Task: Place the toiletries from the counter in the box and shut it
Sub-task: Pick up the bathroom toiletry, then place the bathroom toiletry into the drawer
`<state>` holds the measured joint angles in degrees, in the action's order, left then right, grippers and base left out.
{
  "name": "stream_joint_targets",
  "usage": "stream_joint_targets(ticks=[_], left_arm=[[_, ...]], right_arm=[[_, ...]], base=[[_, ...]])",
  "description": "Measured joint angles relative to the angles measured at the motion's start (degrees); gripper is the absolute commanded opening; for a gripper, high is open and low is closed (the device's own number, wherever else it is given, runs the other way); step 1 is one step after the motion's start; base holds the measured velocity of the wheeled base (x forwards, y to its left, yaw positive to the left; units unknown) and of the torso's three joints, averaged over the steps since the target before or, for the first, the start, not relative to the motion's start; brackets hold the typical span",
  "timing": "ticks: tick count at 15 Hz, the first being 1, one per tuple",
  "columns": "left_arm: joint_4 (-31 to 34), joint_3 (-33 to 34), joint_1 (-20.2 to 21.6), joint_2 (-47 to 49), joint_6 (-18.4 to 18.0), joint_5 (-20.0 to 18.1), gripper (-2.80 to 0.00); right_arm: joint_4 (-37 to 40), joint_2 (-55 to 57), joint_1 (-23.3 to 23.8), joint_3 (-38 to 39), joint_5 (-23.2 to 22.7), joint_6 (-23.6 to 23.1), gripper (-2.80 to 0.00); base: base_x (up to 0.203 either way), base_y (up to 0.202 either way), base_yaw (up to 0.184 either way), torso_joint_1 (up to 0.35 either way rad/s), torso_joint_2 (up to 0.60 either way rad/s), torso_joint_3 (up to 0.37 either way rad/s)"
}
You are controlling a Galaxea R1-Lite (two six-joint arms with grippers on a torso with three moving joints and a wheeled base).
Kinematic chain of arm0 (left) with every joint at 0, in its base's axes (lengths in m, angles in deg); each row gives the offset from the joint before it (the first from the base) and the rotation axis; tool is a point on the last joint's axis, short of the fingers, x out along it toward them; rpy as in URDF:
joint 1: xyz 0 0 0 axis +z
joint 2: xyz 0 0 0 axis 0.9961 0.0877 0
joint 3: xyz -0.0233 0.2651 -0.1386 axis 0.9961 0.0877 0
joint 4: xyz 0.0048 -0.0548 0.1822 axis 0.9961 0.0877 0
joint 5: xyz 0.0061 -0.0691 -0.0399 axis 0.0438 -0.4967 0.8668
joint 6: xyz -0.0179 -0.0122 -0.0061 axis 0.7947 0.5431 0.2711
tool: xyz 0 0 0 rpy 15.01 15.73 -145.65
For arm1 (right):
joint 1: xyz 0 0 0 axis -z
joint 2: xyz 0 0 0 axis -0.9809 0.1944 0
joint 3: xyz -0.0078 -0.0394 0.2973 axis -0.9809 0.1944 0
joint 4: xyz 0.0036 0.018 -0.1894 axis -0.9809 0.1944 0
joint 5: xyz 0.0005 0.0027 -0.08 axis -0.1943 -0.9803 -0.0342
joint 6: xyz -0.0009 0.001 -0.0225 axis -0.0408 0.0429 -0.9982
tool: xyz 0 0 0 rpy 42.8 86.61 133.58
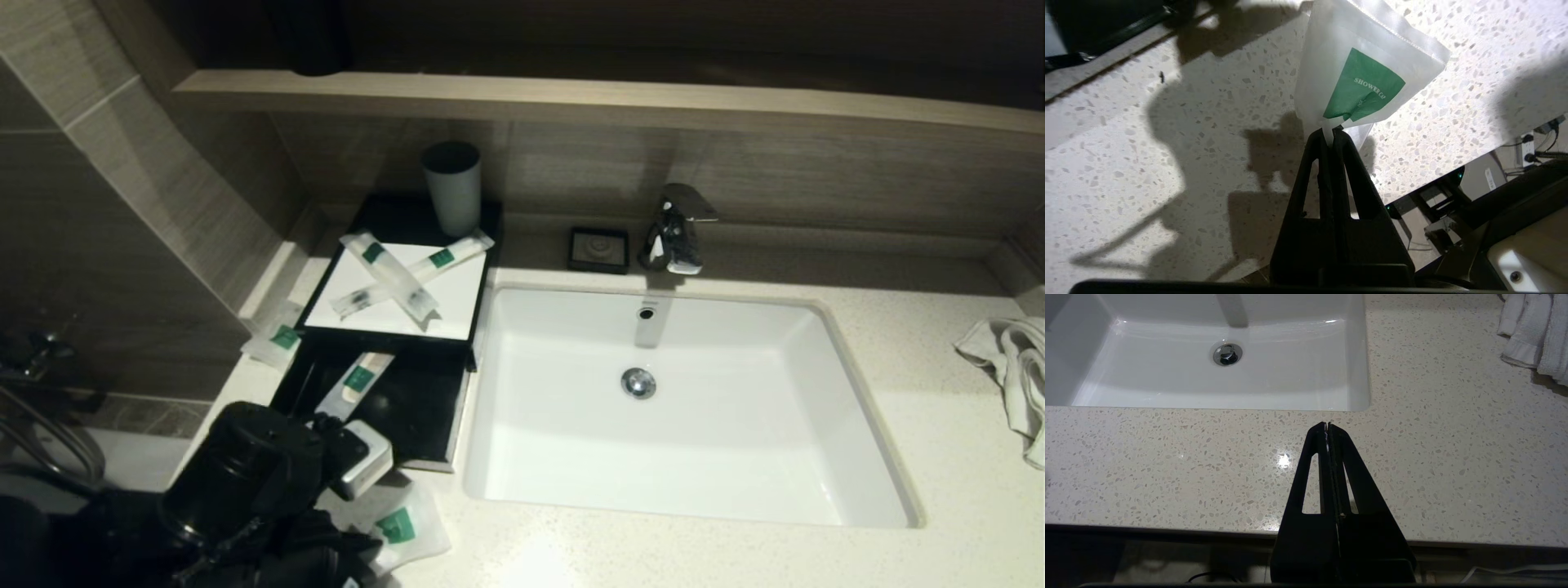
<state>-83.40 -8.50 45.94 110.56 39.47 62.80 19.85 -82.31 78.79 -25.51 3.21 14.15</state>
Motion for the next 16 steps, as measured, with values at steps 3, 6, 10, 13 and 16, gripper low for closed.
stream_joint_targets(ticks=[3, 6, 10, 13, 16], left_arm=[[3.3, -1.6, 0.1, -4.6, 0.1, 0.2, -2.8], [5.6, -5.1, 0.8, -8.2, 0.2, 3.6, -2.8], [5.3, -10.5, 4.5, -7.7, 0.5, 6.9, -2.8], [4.8, -14.0, 8.9, -4.4, 1.2, 7.0, -2.8], [4.8, -17.1, 11.3, -0.5, 3.4, 7.0, -2.8]], right_arm=[[0.0, 0.0, 0.0, 0.0, 0.0, 0.0, -2.8], [0.0, 0.0, 0.0, 0.0, 0.0, 0.0, -2.8], [0.0, 0.0, 0.0, 0.0, 0.0, 0.0, -2.8], [0.0, 0.0, 0.0, 0.0, 0.0, 0.0, -2.8], [0.0, 0.0, 0.0, 0.0, 0.0, 0.0, -2.8]], base=[[0.0, 0.0, 0.0, 0.0, 0.0, 0.0], [0.0, 0.0, 0.0, 0.0, 0.0, 0.0], [0.0, 0.0, 0.0, 0.0, 0.0, 0.0], [0.0, 0.0, 0.0, 0.0, 0.0, 0.0], [0.0, 0.0, 0.0, 0.0, 0.0, 0.0]])
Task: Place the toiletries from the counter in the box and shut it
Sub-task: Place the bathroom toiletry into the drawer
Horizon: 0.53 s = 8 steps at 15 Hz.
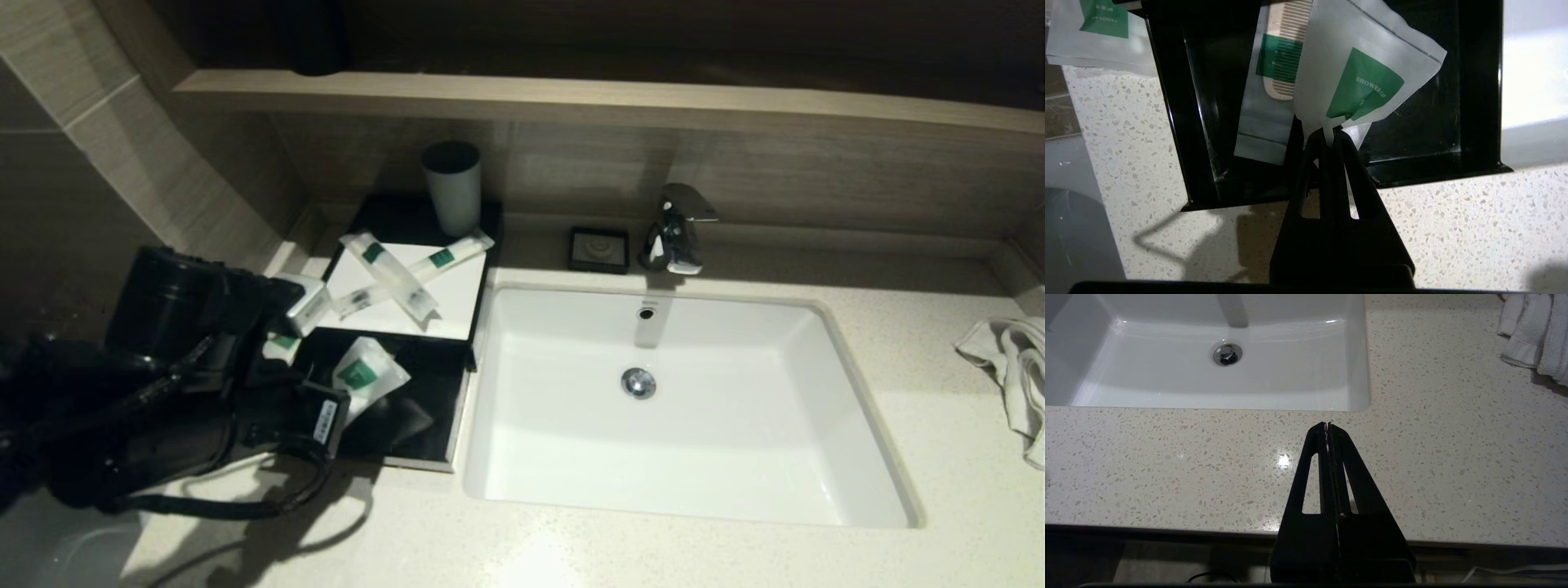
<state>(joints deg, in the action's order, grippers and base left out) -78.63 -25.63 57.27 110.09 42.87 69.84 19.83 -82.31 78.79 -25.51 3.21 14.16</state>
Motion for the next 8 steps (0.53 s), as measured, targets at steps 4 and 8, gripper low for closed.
stream_joint_targets(ticks=[4, 8], left_arm=[[-1.6, -0.8, 1.5, 3.7, 1.3, 0.2, -2.8], [-3.0, -1.0, 2.6, 5.4, 1.4, 0.1, -2.8]], right_arm=[[0.0, 0.0, 0.0, 0.0, 0.0, 0.0, -2.8], [0.0, 0.0, 0.0, 0.0, 0.0, 0.0, -2.8]], base=[[0.0, 0.0, 0.0, 0.0, 0.0, 0.0], [0.0, 0.0, 0.0, 0.0, 0.0, 0.0]])
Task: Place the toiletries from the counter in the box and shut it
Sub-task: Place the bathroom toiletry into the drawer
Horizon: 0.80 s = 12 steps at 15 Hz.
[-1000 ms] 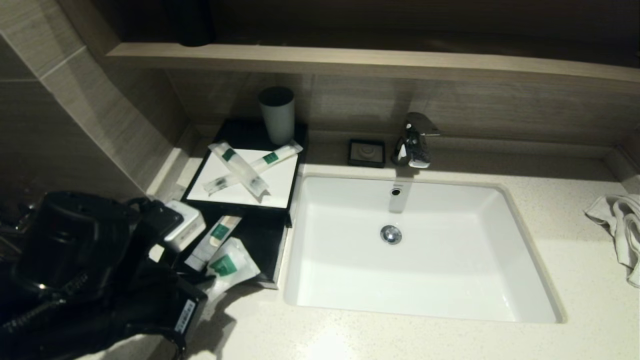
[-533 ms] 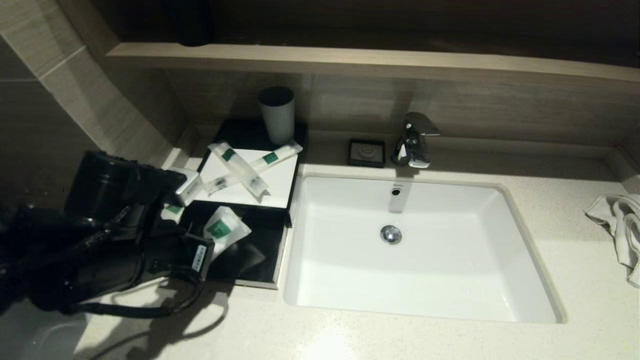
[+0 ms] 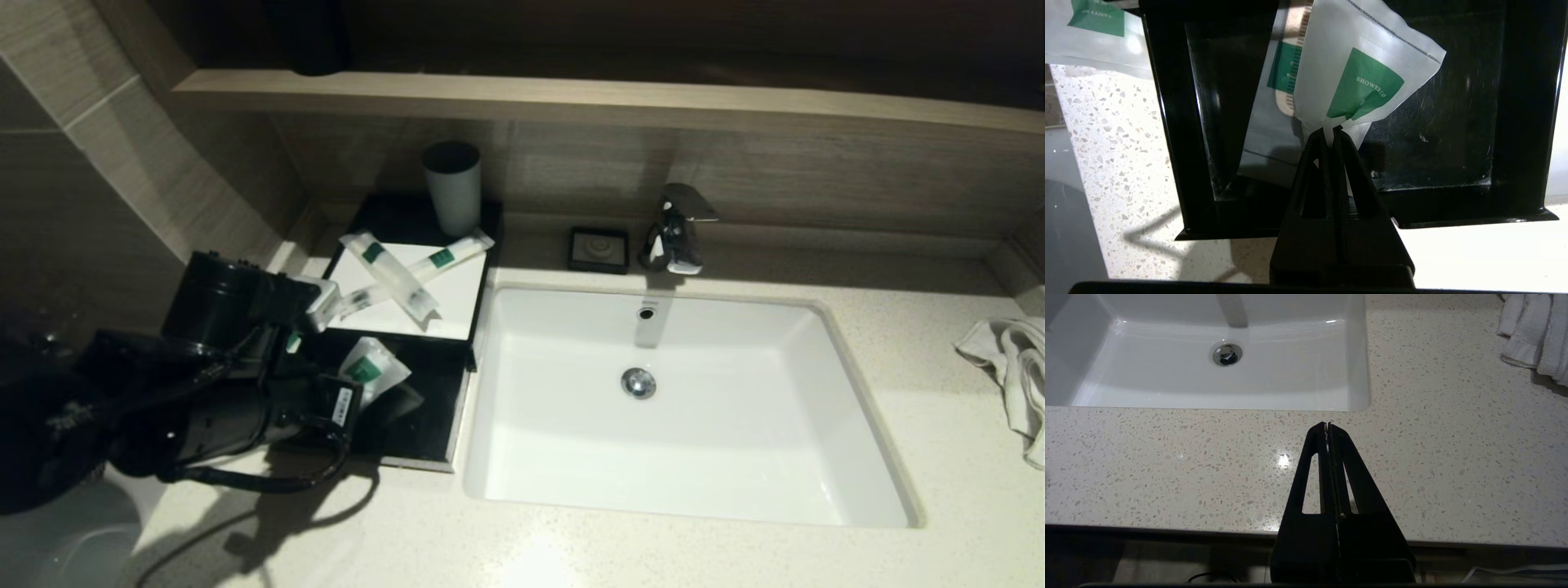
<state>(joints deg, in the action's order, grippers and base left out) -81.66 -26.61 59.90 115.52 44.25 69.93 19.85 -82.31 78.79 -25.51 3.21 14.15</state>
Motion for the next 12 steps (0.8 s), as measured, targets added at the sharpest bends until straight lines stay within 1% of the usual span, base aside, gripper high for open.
stream_joint_targets(ticks=[8, 12], left_arm=[[-1.6, -0.9, -0.6, 1.9, -0.1, -0.4, -2.8], [-1.6, -1.6, -3.8, 2.5, 0.0, -0.1, -2.8]], right_arm=[[0.0, 0.0, 0.0, 0.0, 0.0, 0.0, -2.8], [0.0, 0.0, 0.0, 0.0, 0.0, 0.0, -2.8]], base=[[0.0, 0.0, 0.0, 0.0, 0.0, 0.0], [0.0, 0.0, 0.0, 0.0, 0.0, 0.0]])
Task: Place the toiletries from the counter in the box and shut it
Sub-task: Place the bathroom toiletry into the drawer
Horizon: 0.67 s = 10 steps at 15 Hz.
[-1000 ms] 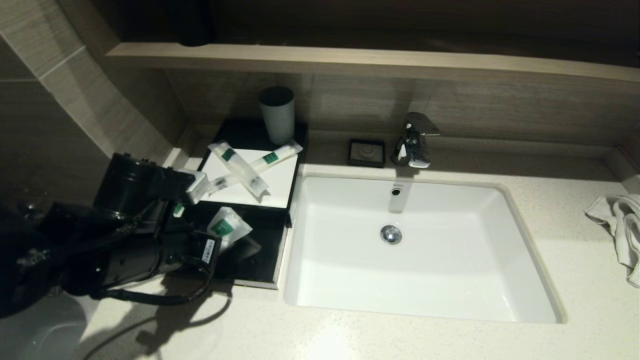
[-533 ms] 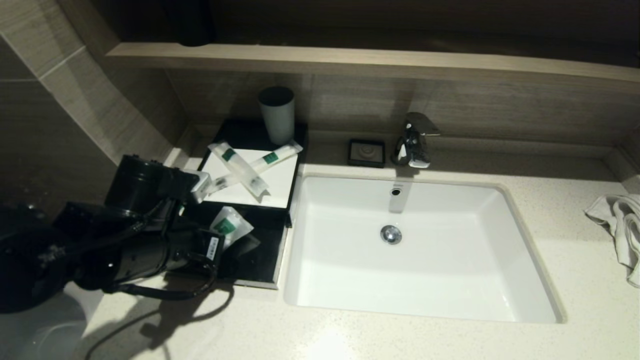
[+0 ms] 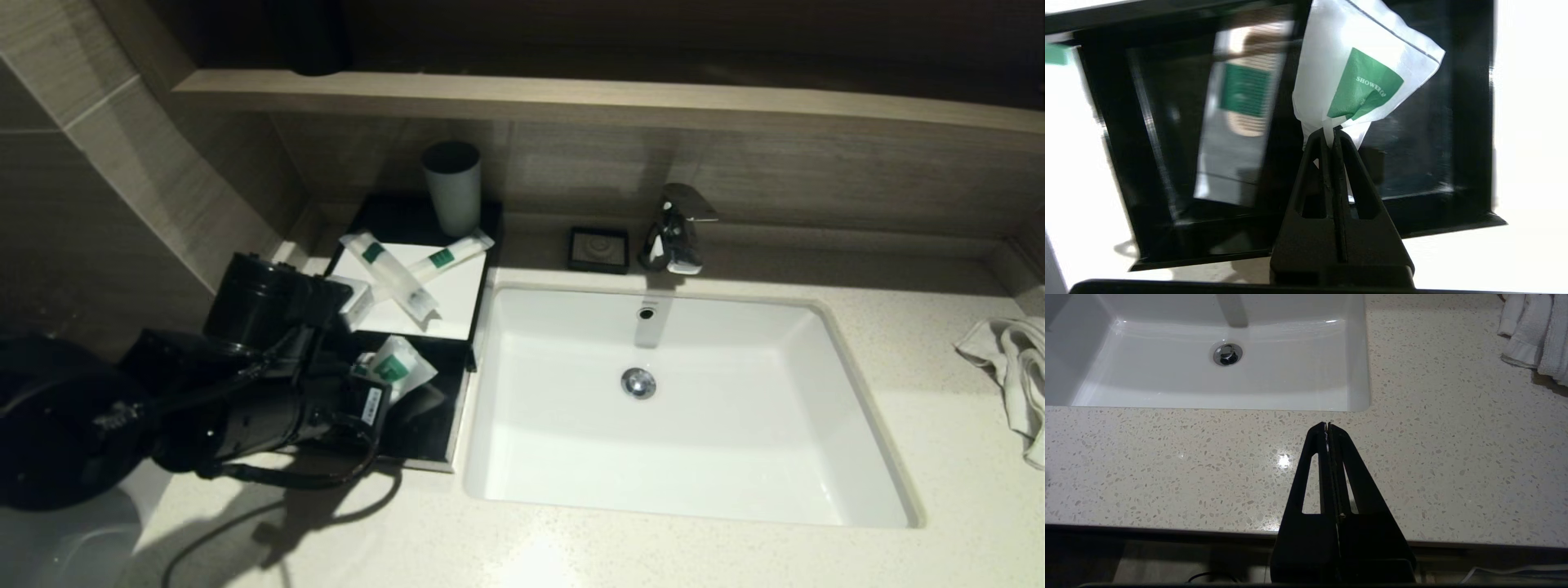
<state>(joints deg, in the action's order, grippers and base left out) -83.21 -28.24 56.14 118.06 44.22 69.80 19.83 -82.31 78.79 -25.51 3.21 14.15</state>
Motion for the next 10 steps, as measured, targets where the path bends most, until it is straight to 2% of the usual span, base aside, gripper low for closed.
stream_joint_targets(ticks=[4, 10], left_arm=[[0.3, -0.7, -2.0, 1.1, 0.1, 0.0, -2.8], [-0.2, -1.1, -2.1, 3.0, 0.1, 0.0, -2.8]], right_arm=[[0.0, 0.0, 0.0, 0.0, 0.0, 0.0, -2.8], [0.0, 0.0, 0.0, 0.0, 0.0, 0.0, -2.8]], base=[[0.0, 0.0, 0.0, 0.0, 0.0, 0.0], [0.0, 0.0, 0.0, 0.0, 0.0, 0.0]])
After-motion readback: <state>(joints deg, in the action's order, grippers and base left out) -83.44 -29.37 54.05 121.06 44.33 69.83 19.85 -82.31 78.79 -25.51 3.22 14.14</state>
